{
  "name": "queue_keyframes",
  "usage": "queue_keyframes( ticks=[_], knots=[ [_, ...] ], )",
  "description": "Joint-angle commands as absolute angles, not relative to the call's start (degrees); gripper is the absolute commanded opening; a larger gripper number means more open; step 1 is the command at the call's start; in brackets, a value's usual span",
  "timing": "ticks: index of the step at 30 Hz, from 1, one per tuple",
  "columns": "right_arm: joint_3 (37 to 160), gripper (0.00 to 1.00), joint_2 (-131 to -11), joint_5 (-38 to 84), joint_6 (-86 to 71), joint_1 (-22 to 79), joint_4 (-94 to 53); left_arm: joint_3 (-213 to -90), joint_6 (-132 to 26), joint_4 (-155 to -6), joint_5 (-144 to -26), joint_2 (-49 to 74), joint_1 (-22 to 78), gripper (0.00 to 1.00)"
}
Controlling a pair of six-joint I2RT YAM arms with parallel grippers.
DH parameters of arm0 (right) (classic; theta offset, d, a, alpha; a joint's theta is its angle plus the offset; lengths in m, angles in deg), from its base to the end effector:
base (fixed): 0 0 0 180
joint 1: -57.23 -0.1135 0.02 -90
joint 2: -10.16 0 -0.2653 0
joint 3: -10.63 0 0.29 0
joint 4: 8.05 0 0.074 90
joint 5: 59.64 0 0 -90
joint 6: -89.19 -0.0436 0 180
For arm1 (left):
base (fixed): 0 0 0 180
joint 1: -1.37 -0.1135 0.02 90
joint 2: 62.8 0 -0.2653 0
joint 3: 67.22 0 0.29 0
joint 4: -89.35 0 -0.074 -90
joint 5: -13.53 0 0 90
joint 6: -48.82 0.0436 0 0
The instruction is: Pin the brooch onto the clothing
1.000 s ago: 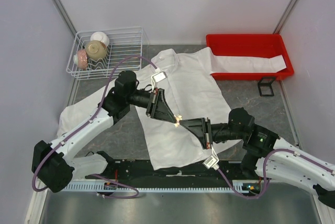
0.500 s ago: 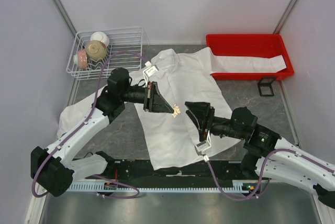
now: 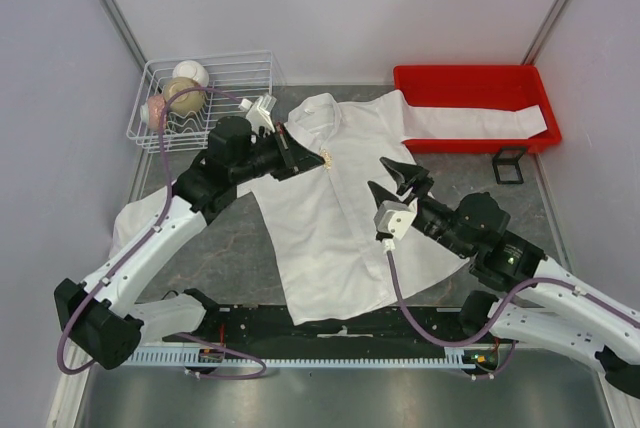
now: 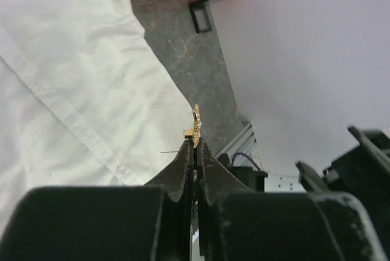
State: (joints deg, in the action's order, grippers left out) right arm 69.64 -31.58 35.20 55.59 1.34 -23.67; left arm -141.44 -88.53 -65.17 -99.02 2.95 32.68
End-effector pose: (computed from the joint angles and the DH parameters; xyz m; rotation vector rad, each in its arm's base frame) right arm 0.1244 0.1771 0.3796 -1.2424 0.9142 -0.0722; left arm 0.2537 -0.1739 0.3647 0.0133 2.0627 -1.2715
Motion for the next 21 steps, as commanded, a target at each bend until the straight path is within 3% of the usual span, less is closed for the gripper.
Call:
queue_keyframes(
  ticks=[1,8,21],
  knots=[
    [69.3,0.59,-33.3,26.9,45.9,1.3,-15.3,-146.0,-94.7,-59.4,-84.2,3.3,35.2,0.02],
    [67.5,0.41,-42.1,27.2,45.7,0.5,-3.7,-149.1,-99.1,-53.8,-80.7,2.6,35.5,0.02],
    [66.0,0.36,-48.5,27.3,50.3,-1.7,3.0,-149.5,-103.7,-52.2,-83.8,2.5,35.5,0.02]
  ],
)
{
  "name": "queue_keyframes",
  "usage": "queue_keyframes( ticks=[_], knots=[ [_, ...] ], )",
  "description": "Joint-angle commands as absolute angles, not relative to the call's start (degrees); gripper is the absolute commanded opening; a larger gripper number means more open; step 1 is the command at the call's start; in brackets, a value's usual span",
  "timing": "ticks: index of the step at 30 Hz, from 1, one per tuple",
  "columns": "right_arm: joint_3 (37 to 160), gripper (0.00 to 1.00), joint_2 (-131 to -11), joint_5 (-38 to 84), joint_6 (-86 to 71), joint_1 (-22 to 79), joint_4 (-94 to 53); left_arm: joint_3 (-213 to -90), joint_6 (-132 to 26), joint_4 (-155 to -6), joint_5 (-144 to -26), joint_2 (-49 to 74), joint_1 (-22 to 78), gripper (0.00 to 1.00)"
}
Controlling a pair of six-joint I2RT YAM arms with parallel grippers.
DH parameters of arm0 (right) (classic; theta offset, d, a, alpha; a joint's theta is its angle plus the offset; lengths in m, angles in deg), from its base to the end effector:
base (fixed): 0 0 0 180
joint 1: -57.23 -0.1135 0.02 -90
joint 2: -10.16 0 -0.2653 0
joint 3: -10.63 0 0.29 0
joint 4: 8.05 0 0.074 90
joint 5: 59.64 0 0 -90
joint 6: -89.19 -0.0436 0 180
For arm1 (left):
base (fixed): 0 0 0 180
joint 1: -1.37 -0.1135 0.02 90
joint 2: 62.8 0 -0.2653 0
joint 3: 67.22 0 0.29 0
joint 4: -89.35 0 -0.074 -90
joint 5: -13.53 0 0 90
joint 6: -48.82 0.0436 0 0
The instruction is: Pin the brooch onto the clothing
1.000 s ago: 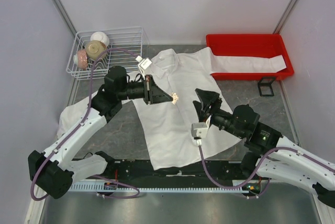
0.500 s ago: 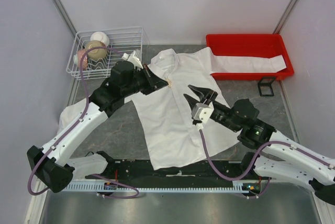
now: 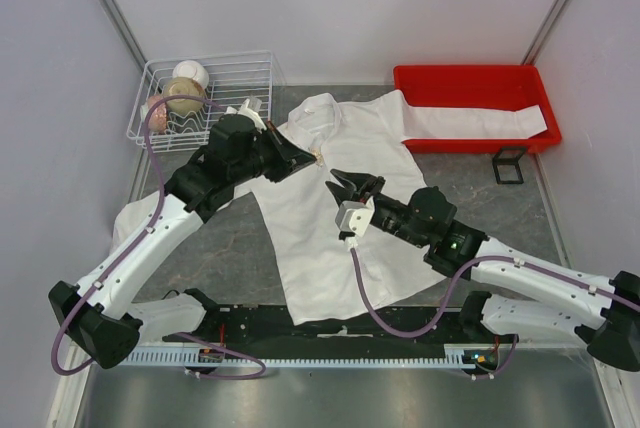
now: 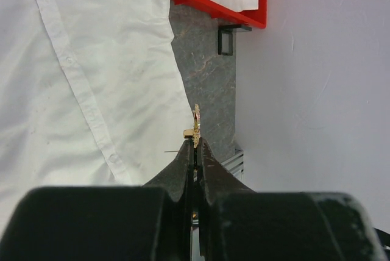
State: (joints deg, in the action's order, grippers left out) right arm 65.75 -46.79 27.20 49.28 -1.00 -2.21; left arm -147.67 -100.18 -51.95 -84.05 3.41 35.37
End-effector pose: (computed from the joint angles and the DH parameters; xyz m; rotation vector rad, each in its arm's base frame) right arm 0.1466 0.2414 0.3348 -1.2438 0.8436 0.1557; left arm 0.2461 -0.1730 0.3791 -0.3833 2.1611 -1.1239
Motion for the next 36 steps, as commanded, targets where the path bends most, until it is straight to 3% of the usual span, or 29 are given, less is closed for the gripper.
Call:
queue_keyframes(
  ticks=[1,9,14,28,36],
  knots=[
    [66.0,0.35,-48.8,27.6,50.4,-1.8,3.7,-149.5,-103.8,-52.3,-83.7,2.4,35.5,0.02],
    [66.1,0.33,-51.8,30.1,53.2,-2.2,5.4,-149.6,-105.1,-52.1,-84.0,2.2,35.5,0.02],
    [66.3,0.25,-52.7,33.0,54.3,-2.2,6.1,-149.5,-105.4,-52.3,-84.7,2.4,35.5,0.02],
    [67.6,0.28,-53.7,33.1,55.3,-2.2,3.3,-149.7,-106.4,-52.8,-85.7,2.8,35.5,0.02],
    [67.8,0.23,-55.0,34.0,56.1,-2.3,4.1,-149.2,-107.0,-53.7,-87.3,2.9,35.5,0.02]
  ],
)
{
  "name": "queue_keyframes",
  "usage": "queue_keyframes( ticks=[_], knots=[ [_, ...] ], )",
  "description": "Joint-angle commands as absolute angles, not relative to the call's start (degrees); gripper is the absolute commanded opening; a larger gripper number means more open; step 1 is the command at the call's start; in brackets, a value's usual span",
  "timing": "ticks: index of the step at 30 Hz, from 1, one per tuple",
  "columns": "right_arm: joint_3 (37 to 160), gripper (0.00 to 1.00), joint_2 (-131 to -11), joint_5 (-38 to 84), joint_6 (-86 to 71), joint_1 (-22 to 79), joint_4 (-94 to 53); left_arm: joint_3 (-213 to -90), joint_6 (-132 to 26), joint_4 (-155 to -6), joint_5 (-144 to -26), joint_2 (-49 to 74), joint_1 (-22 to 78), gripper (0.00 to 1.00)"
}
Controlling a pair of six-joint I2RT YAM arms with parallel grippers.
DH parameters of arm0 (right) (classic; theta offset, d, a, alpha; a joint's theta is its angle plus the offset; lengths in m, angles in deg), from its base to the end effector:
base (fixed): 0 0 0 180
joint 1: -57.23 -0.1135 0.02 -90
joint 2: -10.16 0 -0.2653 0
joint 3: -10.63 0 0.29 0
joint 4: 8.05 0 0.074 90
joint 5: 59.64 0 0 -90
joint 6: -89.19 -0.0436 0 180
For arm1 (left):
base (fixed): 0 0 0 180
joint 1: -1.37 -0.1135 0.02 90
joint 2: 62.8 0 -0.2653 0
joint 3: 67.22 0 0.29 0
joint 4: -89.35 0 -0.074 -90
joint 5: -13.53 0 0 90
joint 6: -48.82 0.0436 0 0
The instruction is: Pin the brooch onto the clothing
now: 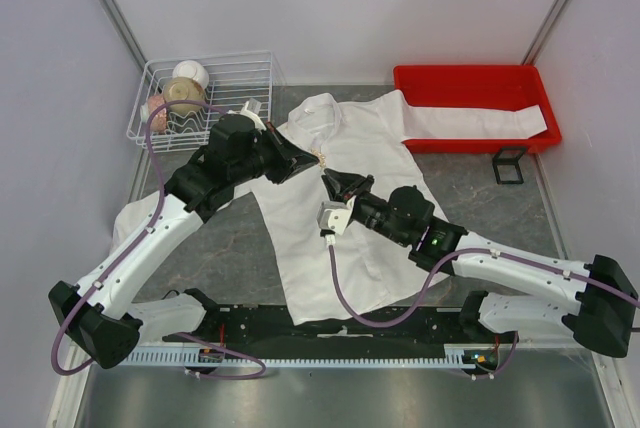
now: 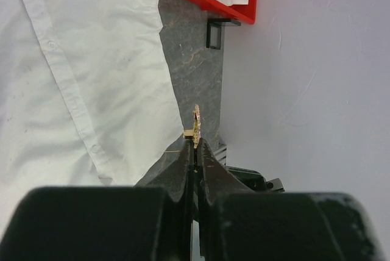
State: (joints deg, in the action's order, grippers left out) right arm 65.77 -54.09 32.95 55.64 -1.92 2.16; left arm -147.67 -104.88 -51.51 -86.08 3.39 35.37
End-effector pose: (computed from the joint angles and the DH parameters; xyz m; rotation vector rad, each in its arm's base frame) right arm 0.1599 0.2639 0.3088 -1.2936 0.8568 0.0022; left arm 0.2447 -0.1738 0.3784 -0.4558 2.1859 -1.1954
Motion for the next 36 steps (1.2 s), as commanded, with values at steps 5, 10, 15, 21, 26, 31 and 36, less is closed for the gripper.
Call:
queue_keyframes(
  ticks=[5,10,15,21,26,31,36],
  knots=[
    [67.8,0.17,-55.4,34.7,56.8,-2.2,5.3,-148.4,-107.2,-53.8,-87.9,2.5,35.5,0.02],
    [68.1,0.15,-55.8,36.4,56.9,-2.2,6.4,-148.3,-107.2,-53.8,-88.0,2.5,35.5,0.02],
    [68.0,0.12,-55.8,37.4,56.9,-2.3,7.3,-148.1,-107.2,-53.8,-88.3,2.4,35.5,0.02],
    [68.0,0.0,-55.9,38.0,56.7,-2.2,8.0,-147.9,-107.1,-53.8,-88.6,2.3,35.5,0.02],
    [68.9,0.0,-55.4,38.1,52.1,-0.8,7.5,-147.8,-106.8,-53.8,-87.8,2.1,35.5,0.02],
    [69.0,0.07,-53.1,34.4,48.4,1.0,5.0,-147.7,-107.4,-53.8,-87.5,2.5,35.2,0.02],
    [67.1,0.3,-51.2,32.6,47.4,2.1,5.4,-147.8,-107.4,-53.8,-88.5,2.7,35.2,0.02]
  ],
)
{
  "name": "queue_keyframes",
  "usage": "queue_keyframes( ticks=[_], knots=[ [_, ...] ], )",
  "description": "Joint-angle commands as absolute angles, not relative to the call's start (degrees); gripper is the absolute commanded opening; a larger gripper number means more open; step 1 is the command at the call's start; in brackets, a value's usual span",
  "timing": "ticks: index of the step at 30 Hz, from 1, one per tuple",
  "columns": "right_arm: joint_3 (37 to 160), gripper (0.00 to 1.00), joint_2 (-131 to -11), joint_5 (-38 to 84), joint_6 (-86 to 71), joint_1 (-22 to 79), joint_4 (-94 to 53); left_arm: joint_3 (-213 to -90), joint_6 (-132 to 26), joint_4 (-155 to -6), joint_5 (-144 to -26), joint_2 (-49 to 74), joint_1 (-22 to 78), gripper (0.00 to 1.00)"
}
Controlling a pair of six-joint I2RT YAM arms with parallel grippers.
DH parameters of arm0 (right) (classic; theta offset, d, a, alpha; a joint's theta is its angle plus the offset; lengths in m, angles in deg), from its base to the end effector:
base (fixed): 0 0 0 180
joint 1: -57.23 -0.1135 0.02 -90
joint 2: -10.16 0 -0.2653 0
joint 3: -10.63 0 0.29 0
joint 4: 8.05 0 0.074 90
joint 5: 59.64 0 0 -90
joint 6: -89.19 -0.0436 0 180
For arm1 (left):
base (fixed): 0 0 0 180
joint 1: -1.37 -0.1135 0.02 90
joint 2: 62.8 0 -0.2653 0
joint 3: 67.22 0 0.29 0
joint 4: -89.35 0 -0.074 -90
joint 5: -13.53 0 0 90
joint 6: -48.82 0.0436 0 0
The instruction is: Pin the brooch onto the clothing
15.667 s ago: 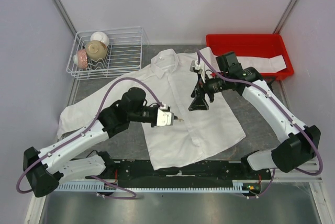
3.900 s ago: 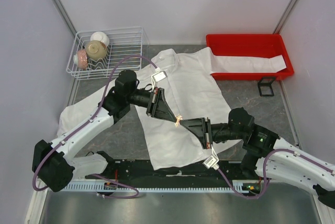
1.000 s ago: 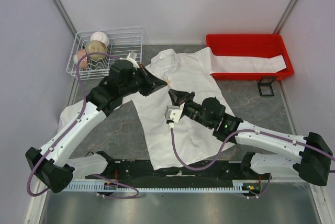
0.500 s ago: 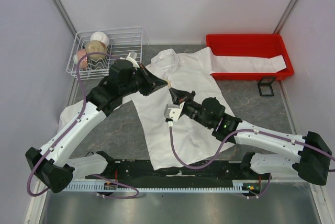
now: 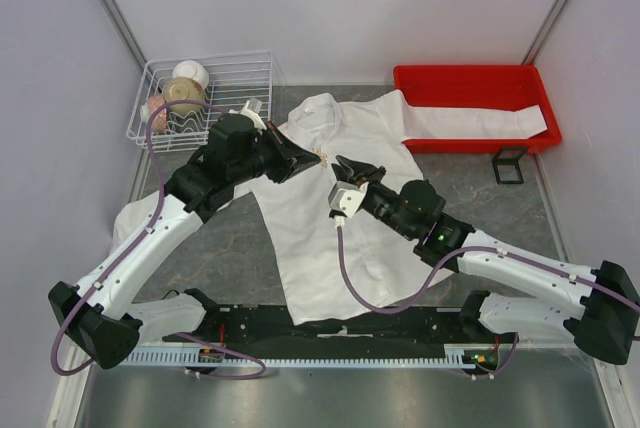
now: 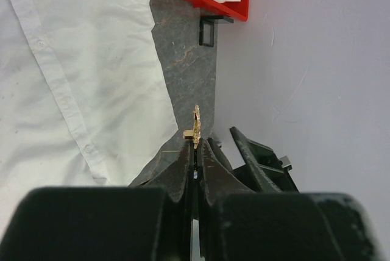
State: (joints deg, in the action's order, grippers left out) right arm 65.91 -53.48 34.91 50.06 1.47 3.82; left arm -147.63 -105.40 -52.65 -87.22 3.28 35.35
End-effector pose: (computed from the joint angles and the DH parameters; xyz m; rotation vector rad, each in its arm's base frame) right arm 0.1752 0.2513 0.3162 -1.1716 0.9522 0.0085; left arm 0.2446 -0.1746 0.3809 -0.4463 2.1741 -1.2307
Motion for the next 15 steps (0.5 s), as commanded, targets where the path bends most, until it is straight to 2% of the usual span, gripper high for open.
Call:
queue_keyframes(
  ticks=[1,8,15],
  knots=[
    [67.1,0.31,-51.1,31.8,47.4,2.5,5.2,-147.5,-107.5,-53.8,-88.6,2.7,35.2,0.02],
    [67.1,0.44,-51.6,26.6,46.7,3.0,4.3,-147.6,-108.1,-53.8,-89.3,2.8,35.2,0.02],
    [67.6,0.35,-52.9,24.5,48.7,3.0,3.2,-147.8,-108.4,-53.8,-89.6,2.7,35.2,0.02]
  ],
)
